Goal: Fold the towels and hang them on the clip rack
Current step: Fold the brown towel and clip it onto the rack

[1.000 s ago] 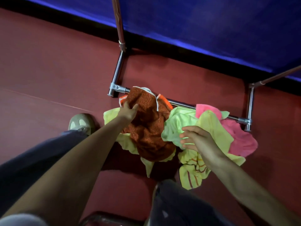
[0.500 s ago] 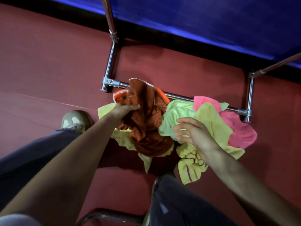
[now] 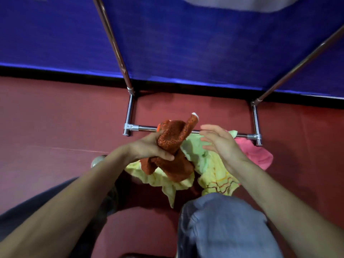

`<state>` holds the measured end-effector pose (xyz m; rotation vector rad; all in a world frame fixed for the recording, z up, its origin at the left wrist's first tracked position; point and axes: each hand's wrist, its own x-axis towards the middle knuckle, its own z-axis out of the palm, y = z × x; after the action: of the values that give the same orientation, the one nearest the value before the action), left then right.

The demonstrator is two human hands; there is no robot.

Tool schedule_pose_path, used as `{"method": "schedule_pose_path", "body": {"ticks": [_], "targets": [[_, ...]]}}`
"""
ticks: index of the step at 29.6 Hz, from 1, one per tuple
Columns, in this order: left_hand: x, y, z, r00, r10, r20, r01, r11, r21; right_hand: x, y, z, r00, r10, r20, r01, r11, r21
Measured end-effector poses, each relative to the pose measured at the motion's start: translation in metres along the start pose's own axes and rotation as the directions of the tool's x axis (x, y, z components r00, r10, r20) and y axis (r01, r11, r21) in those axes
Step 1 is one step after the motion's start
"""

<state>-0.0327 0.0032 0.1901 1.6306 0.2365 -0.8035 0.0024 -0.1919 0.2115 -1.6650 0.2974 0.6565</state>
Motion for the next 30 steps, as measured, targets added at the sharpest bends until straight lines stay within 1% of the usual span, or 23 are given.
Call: {"method": "schedule_pose_path", "body": {"ticks": [4, 6, 8, 10, 12, 17, 20, 21, 22, 24, 25, 26, 28, 30], "targets": [[-0.046, 0.036, 0.011, 0.994, 0.097, 0.058, -0.094, 0.995, -0.043, -0.026, -0.026, -0.001, 0.991, -0.105, 0.088, 0.107, 0.994, -0.022], [-0.076, 0.052, 0.019, 0.987, 0.152, 0.054, -0.149, 0.988, -0.05, -0.049, -0.037, -0.001, 0.982, -0.147, 0.12, 0.151, 0.988, -0.03], [-0.089, 0.059, 0.021, 0.982, 0.183, 0.04, -0.179, 0.98, -0.085, -0.056, -0.042, 0.0, 0.979, -0.182, 0.095, 0.186, 0.982, -0.038], [-0.109, 0.065, 0.025, 0.976, 0.216, 0.014, -0.214, 0.973, -0.089, -0.073, -0.049, 0.001, 0.97, -0.237, 0.055, 0.236, 0.972, 0.022], [-0.131, 0.068, 0.031, 0.972, 0.235, -0.017, -0.235, 0.969, -0.08, -0.095, -0.06, 0.001, 0.961, -0.273, 0.051, 0.268, 0.959, 0.09], [-0.16, 0.068, 0.043, 0.978, 0.208, -0.013, -0.208, 0.978, -0.002, -0.129, -0.079, -0.001, 0.922, -0.325, 0.21, 0.301, 0.943, 0.142], [-0.171, 0.072, 0.055, 0.987, 0.157, 0.045, -0.159, 0.987, 0.036, -0.15, -0.088, 0.001, 0.882, -0.354, 0.31, 0.319, 0.934, 0.158], [-0.178, 0.079, 0.059, 0.989, 0.141, 0.031, -0.143, 0.987, 0.076, -0.158, -0.091, 0.001, 0.865, -0.364, 0.347, 0.334, 0.931, 0.144], [-0.182, 0.083, 0.062, 0.99, 0.144, -0.013, -0.141, 0.982, 0.122, -0.163, -0.094, 0.002, 0.852, -0.363, 0.376, 0.338, 0.932, 0.132], [-0.194, 0.094, 0.067, 0.963, 0.241, -0.121, -0.214, 0.955, 0.205, -0.178, -0.101, 0.003, 0.826, -0.368, 0.427, 0.364, 0.927, 0.095], [-0.2, 0.099, 0.07, 0.936, 0.316, -0.158, -0.281, 0.937, 0.207, -0.182, -0.104, 0.002, 0.813, -0.371, 0.448, 0.374, 0.923, 0.086], [-0.206, 0.104, 0.073, 0.899, 0.391, -0.199, -0.357, 0.915, 0.187, -0.189, -0.108, 0.001, 0.805, -0.373, 0.461, 0.375, 0.923, 0.092], [-0.215, 0.113, 0.077, 0.835, 0.475, -0.276, -0.46, 0.879, 0.123, -0.202, -0.115, -0.002, 0.791, -0.363, 0.493, 0.356, 0.928, 0.112], [-0.228, 0.123, 0.082, 0.808, 0.515, -0.284, -0.503, 0.856, 0.122, -0.217, -0.118, -0.007, 0.773, -0.367, 0.517, 0.374, 0.922, 0.095]]}}
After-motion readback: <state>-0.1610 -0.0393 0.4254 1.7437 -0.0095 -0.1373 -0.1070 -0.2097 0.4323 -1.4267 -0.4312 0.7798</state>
